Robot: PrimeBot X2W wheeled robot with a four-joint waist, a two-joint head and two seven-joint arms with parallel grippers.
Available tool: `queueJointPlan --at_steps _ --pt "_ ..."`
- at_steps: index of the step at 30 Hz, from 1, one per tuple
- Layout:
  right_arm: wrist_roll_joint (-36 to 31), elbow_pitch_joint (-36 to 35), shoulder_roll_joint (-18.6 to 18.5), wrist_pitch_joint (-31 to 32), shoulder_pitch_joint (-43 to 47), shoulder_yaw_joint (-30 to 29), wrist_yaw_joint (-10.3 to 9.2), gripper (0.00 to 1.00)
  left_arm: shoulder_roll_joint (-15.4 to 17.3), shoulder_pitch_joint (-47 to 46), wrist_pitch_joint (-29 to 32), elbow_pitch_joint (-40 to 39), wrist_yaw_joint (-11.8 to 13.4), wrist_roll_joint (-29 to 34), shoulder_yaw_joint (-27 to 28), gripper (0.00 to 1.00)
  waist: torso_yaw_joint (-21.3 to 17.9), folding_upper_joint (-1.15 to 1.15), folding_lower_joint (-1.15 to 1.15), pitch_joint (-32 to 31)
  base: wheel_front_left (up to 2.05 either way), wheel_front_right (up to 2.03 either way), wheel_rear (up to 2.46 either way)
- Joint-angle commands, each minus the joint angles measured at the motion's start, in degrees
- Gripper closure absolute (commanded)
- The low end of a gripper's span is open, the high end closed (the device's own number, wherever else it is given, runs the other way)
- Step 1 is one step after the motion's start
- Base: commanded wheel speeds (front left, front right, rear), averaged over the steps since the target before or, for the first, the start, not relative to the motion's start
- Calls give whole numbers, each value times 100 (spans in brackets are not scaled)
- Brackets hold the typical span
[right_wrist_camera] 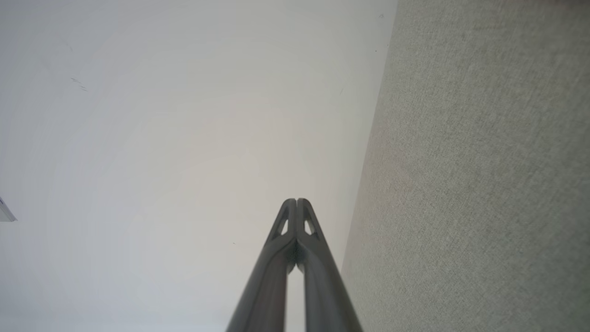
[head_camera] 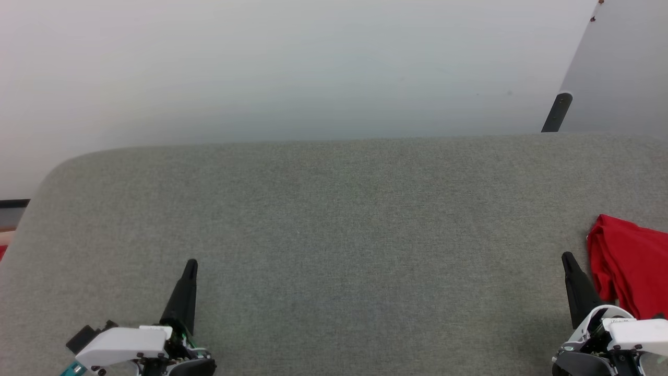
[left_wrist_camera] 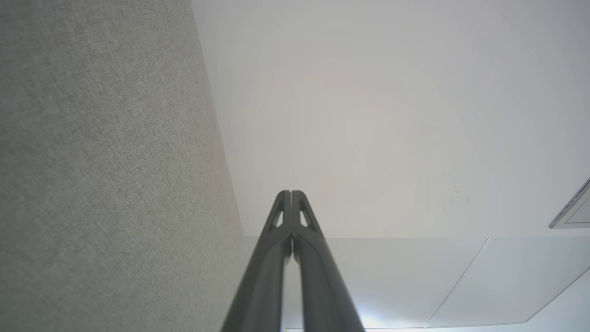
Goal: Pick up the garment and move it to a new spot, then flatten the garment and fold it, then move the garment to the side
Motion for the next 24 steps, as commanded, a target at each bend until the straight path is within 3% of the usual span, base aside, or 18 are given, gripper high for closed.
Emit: queueJointPlan --at_steps 1,24 --pt "26 0 17 8 -20 -2 2 100 2 -56 9 5 -33 -18 12 100 0 0 0 0 0 0 0" --pt "27 0 17 7 -19 -1 2 100 2 -55 8 4 -33 -19 12 100 0 0 0 0 0 0 0"
